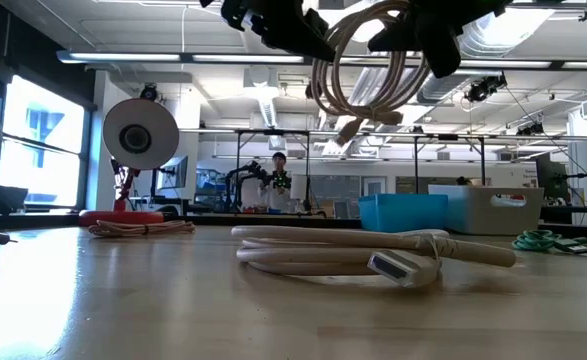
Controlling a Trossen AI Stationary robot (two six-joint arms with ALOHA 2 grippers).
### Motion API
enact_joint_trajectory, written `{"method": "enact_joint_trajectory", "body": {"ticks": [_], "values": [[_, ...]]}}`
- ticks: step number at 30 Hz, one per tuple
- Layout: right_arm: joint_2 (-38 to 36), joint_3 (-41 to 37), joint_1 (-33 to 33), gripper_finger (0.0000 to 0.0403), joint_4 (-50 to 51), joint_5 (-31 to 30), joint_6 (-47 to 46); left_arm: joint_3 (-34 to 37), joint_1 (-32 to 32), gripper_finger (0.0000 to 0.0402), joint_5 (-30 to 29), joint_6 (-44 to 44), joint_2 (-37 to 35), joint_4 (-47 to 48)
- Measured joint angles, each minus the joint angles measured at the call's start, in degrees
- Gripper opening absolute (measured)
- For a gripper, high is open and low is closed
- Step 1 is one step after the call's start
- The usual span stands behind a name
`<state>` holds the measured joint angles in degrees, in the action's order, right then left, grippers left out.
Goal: Pick & Place USB Port
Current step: Put the white HDMI cable into the gray bin
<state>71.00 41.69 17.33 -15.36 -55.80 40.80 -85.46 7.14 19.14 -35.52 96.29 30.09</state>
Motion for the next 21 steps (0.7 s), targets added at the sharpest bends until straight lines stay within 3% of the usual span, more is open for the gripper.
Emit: {"method": "enact_joint_trajectory", "body": {"ticks": [5,11,14,19,21], "values": [[-0.1,0.04,1.05,0.0004,-0.35,-1.66,-0.51,0.1,0.0,0.007,-0.2,1.82,-1.72,0.79],[-0.2,0.04,3.71,0.0003,0.74,-5.92,-1.75,0.19,-0.02,0.0096,-5.73,1.94,-4.31,2.99],[-0.2,0.04,5.23,0.0003,2.83,-13.45,-1.88,0.19,-0.02,0.011,-8.57,1.88,-5.19,5.81],[-1.15,0.04,5.64,0.0003,2.57,-33.55,0.86,0.19,-0.04,0.0125,-12.48,3.23,-6.24,11.7],[-2.77,0.04,4.68,0.0003,0.82,-34.35,3.01,0.19,-0.27,0.0127,-12.69,5.57,-6.27,13.27]]}}
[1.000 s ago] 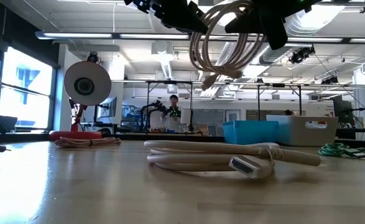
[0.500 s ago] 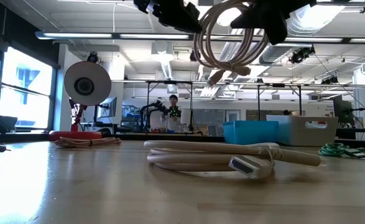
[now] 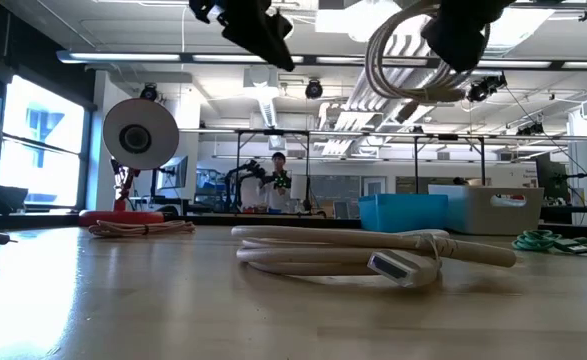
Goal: Pick & Place USB Port
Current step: Put the white HDMI cable into the gray bin
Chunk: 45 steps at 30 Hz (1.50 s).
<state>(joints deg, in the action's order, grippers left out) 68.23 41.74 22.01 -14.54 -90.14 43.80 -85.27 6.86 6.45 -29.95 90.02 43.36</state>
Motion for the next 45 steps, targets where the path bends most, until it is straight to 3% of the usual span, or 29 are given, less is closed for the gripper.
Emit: {"method": "enact_joint_trajectory", "body": {"ticks": [4,20,23,27,29,31,34,41,45], "values": [[-4.18,0.02,-3.23,0.0003,-3.73,0.06,2.55,0.0,-2.09,0.0127,-1.95,0.41,0.0,2.85],[-25.89,0.02,-25.47,0.0003,-2.84,0.36,1.33,0.0,-12.55,0.0127,-21.24,1.32,0.0,9.57],[-27.71,-0.5,-27.68,0.0003,-1.06,9.37,-6.65,0.0,-13.92,0.0127,-25.65,1.33,0.0,9.48],[-27.93,-0.59,-31.12,0.0003,4.62,34.96,-20.7,0.0,-15.29,0.0127,-29.34,1.33,0.0,9.77],[-26.19,0.0,-34.19,0.0003,5.21,36.32,-21.15,0.0,-15.33,0.0127,-29.54,1.35,0.0,9.85],[-24.39,2.28,-37.42,0.0003,6.78,33.26,-19.79,0.0,-15.26,0.0127,-29.47,1.77,0.02,10.42],[-21.12,9.08,-43.51,0.0003,16.41,33.65,-21.1,0.0,-15.12,0.0127,-29.41,1.94,0.0,11.39],[-9.22,29.06,-59.1,0.0003,53.65,51.31,-42.89,-0.02,-15.16,0.0127,-29.59,1.98,0.02,11.51],[-2.29,33.39,-66.98,0.0003,69.64,57.34,-47.61,-0.02,-15.16,0.0127,-29.61,2.01,0.02,12.57]]}}
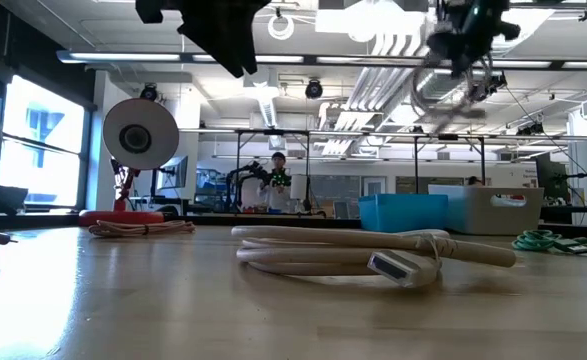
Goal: Pick & Place USB Port
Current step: Put the white HDMI cable into the gray bin
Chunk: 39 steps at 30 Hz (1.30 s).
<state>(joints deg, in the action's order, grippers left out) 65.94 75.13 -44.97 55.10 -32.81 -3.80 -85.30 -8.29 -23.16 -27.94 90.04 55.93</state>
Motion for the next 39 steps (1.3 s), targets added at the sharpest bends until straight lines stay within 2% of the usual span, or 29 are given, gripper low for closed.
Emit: {"method": "enact_joint_trajectory", "body": {"ticks": [5,7,18,34,39], "values": [[3.49,-3.04,-6.23,0.0003,6.64,7.94,-0.06,0.0,0.0,0.0127,-0.18,1.28,0.0,1.55],[3.82,-4.28,-5.93,0.0003,6.62,6.31,0.78,0.0,0.0,0.0127,-0.54,1.49,0.0,2.33],[3.94,-6.62,-5.15,0.0003,6.16,6.26,-0.58,0.0,0.0,0.0127,-1.29,2.75,0.02,2.57],[14.52,-6.69,-4.15,0.0003,14.61,0.24,-8.28,0.0,0.01,0.0127,-0.57,3.92,0.02,3.01],[17.75,-6.69,-4.58,0.0003,14.94,4.14,-9.89,0.0,0.02,0.0127,-0.55,4.07,0.02,3.01]]}}
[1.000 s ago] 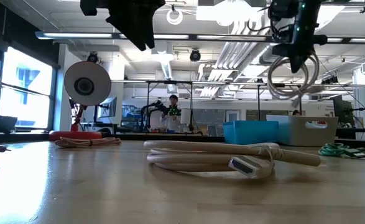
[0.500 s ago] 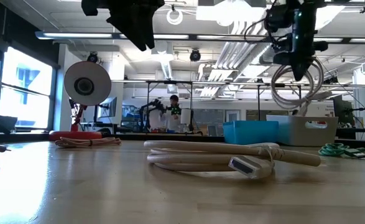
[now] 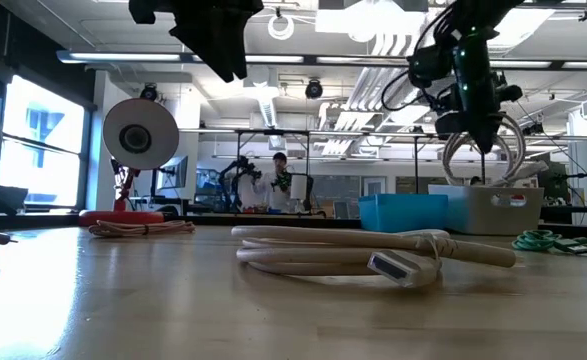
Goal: Pick & Place USB Port
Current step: Put the white HDMI cable into the gray bin
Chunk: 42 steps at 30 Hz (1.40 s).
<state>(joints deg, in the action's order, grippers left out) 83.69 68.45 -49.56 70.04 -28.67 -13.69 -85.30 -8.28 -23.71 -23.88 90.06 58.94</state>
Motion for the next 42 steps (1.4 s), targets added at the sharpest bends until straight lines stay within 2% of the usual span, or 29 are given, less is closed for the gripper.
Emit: {"method": "enact_joint_trajectory", "body": {"ticks": [16,28,37,42], "values": [[8.98,0.09,-0.72,0.0003,-1.77,6.29,0.85,0.0,0.0,0.0127,0.18,0.15,0.02,0.06],[9.36,0.07,-0.68,0.0041,-2.39,6.26,2.18,-0.02,0.0,0.0127,0.16,0.15,0.02,0.98],[9.36,0.04,-0.64,0.0103,-2.36,5.91,4.74,-0.02,-0.02,0.0127,0.13,0.15,0.02,1.07],[9.36,0.04,-0.64,0.0148,-1.88,1.07,4.84,-0.02,0.0,0.0127,0.13,0.15,0.02,1.07]]}}
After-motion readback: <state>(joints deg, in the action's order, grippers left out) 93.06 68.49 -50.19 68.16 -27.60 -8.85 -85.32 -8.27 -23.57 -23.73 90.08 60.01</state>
